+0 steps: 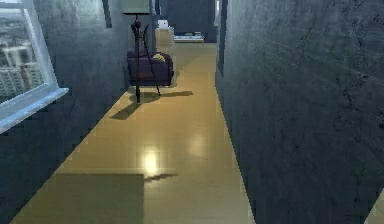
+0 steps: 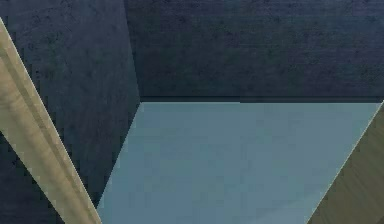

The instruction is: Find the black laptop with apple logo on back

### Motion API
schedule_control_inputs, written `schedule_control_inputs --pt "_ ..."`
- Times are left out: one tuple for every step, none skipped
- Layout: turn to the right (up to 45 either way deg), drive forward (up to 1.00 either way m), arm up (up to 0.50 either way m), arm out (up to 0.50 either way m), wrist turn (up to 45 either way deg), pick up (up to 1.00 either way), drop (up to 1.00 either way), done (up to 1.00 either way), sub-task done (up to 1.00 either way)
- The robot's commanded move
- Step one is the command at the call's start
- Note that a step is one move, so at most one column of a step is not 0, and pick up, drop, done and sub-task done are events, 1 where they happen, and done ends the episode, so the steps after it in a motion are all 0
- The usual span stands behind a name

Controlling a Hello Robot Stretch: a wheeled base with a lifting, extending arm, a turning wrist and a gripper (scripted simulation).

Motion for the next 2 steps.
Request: schedule_control_inputs --pt "0.0 0.05 0.00 0.00 0.0 0.00 0.00 0.00 0.00" --pt "0.0 1.00 0.00 0.00 0.0 0.00 0.00 0.00 0.00"
